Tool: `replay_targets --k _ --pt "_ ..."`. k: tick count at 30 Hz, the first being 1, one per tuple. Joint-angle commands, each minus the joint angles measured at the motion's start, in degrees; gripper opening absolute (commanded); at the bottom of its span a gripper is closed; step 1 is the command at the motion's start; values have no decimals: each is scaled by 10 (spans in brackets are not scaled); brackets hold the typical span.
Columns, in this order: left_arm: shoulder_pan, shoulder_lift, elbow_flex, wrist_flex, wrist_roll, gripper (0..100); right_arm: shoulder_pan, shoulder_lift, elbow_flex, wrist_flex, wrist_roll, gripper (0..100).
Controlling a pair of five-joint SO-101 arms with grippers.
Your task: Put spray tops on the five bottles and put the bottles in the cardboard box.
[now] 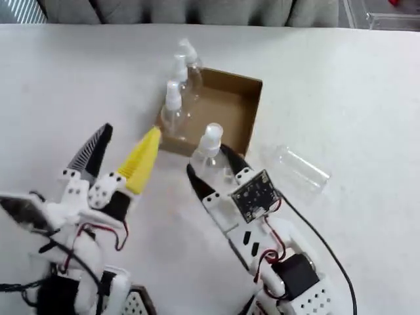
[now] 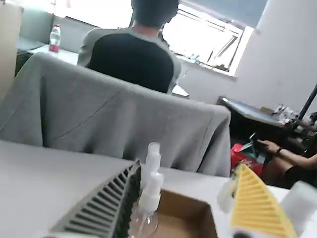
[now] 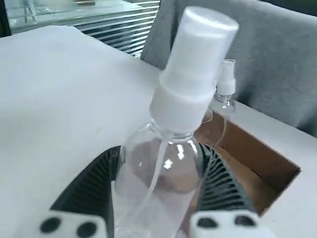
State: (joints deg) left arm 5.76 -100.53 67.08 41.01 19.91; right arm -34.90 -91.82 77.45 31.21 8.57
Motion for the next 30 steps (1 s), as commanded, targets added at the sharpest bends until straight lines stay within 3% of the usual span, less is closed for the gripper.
replay_targets --k 1,4,5,8,14,20,30 --pt "-20 -8 57 -4 -4 179 54 -5 -10 -47 -5 15" --pt "-22 -8 83 -4 -7 22 89 -1 -10 -87 -5 15" --pt "-31 -8 89 -4 -7 15 98 -1 -10 -99 -6 15" --pt "-71 -8 110 -4 -7 65 115 0 -10 -141 -6 15" --pt "-157 -8 200 -11 -14 21 141 41 -11 -233 -64 15" --pt "-208 -5 302 -89 -54 24 178 254 -70 -351 -70 15" --pt "-219 -6 302 -32 -55 26 205 535 -160 -534 -67 15"
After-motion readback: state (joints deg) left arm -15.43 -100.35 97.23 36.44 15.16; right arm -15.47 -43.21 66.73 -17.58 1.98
